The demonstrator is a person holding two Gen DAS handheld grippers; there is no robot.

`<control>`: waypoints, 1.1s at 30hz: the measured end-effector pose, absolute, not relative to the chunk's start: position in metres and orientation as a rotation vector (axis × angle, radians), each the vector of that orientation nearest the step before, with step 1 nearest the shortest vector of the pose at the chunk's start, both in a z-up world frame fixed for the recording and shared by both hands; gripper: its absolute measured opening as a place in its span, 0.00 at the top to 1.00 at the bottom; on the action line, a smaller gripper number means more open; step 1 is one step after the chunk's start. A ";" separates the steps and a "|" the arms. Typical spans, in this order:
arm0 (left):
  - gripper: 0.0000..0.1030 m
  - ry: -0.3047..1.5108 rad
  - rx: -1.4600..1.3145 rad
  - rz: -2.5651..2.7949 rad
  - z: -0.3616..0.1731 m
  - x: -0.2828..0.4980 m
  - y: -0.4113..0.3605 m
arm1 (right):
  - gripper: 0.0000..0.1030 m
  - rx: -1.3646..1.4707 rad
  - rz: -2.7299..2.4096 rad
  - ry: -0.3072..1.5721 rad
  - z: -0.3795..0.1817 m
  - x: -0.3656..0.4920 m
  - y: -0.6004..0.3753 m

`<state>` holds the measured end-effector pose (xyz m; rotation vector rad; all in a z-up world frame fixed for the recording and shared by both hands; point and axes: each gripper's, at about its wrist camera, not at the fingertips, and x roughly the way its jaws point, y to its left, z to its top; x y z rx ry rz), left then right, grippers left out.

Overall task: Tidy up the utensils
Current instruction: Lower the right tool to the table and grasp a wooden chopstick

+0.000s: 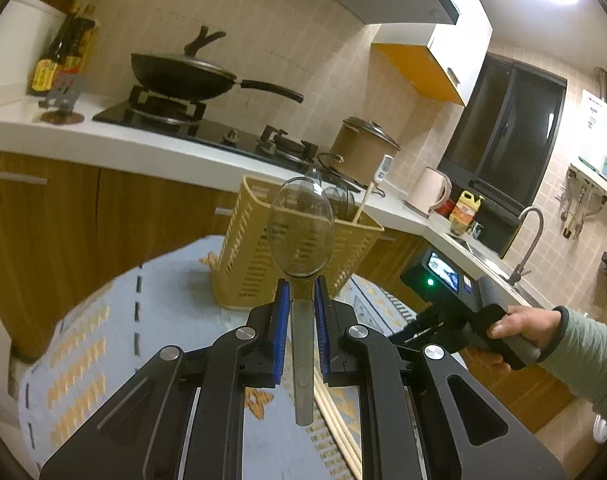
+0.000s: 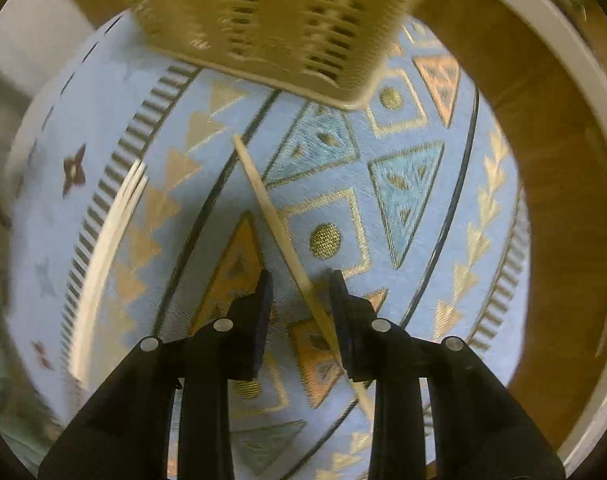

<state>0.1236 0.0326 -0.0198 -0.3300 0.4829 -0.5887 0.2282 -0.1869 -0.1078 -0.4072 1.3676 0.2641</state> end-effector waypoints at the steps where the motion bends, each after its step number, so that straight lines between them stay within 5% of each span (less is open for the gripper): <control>1: 0.89 0.490 -0.331 -0.593 -0.023 0.123 0.032 | 0.75 -0.427 0.262 1.355 -0.108 0.226 -0.183; 7: 0.89 0.507 -0.332 -0.605 -0.030 0.122 0.030 | 0.99 -0.351 0.263 1.371 -0.106 0.221 -0.170; 11: 0.89 0.510 -0.335 -0.609 -0.032 0.121 0.032 | 1.00 -0.144 0.285 1.404 -0.100 0.220 -0.173; 17: 0.89 0.524 -0.338 -0.606 -0.036 0.122 0.034 | 0.98 -0.237 0.290 1.340 -0.090 0.214 -0.166; 22: 0.89 0.527 -0.345 -0.600 -0.037 0.120 0.037 | 0.70 -0.377 0.291 1.342 -0.089 0.200 -0.173; 33: 0.89 0.542 -0.333 -0.602 -0.038 0.122 0.019 | 0.74 -0.501 0.431 1.472 -0.116 0.178 -0.201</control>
